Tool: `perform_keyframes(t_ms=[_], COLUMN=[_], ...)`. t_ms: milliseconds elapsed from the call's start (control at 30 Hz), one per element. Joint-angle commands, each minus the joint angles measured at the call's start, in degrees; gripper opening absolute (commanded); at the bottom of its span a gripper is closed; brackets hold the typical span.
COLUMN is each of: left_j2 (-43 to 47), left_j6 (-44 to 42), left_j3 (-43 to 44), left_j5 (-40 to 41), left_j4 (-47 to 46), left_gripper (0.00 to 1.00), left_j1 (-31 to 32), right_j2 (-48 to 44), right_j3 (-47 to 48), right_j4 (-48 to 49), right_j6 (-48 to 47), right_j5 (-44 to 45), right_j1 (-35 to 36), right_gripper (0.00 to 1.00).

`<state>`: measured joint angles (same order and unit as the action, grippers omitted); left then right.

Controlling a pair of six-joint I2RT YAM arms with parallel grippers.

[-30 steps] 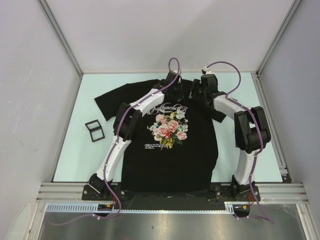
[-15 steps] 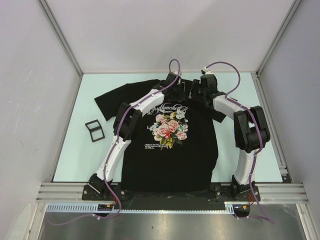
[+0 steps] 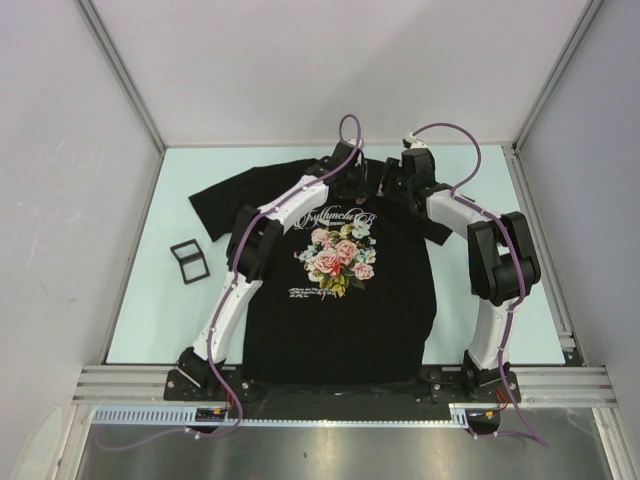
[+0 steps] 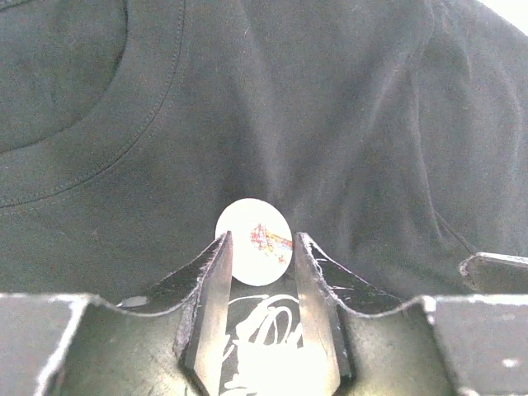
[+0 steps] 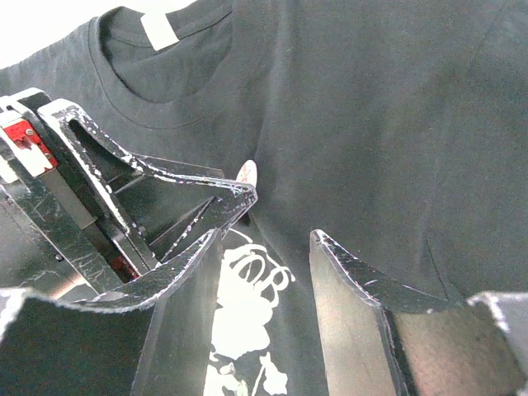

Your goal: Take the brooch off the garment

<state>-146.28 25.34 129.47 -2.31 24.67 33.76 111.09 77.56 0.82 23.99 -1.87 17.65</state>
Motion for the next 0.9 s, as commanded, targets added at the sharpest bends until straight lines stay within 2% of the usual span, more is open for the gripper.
perform_keyframes(t_ms=[0,100,267,400,567,867], left_j2=[0.56,0.12,-1.11,-2.61,-3.75,-3.58], left_j6=[-1.35,-1.52,-1.17,-0.91,-0.73,-0.82], left_j3=[2.63,2.98,4.30,6.14,7.64,7.55], left_j5=[-0.86,-1.64,-1.47,-1.12,-1.30,-1.91], left_j4=[0.12,0.56,1.70,2.75,3.99,3.72], left_gripper=[0.45,0.62,0.64,0.55,0.53,0.39], left_j1=[0.26,0.26,0.26,0.26,0.34,0.26], right_j2=[0.53,0.53,0.45,0.27,0.27,0.27], right_j3=[0.22,0.22,0.22,0.22,0.22,0.22], right_j4=[2.17,2.17,2.17,1.99,1.91,1.99], right_j6=[0.53,0.45,0.36,0.27,0.18,0.09], right_j5=[-0.15,-0.33,-0.24,0.02,-0.06,0.11], right_j1=[-0.07,0.02,0.02,-0.16,-0.16,-0.16], right_gripper=[0.51,0.51,0.51,0.51,0.51,0.51])
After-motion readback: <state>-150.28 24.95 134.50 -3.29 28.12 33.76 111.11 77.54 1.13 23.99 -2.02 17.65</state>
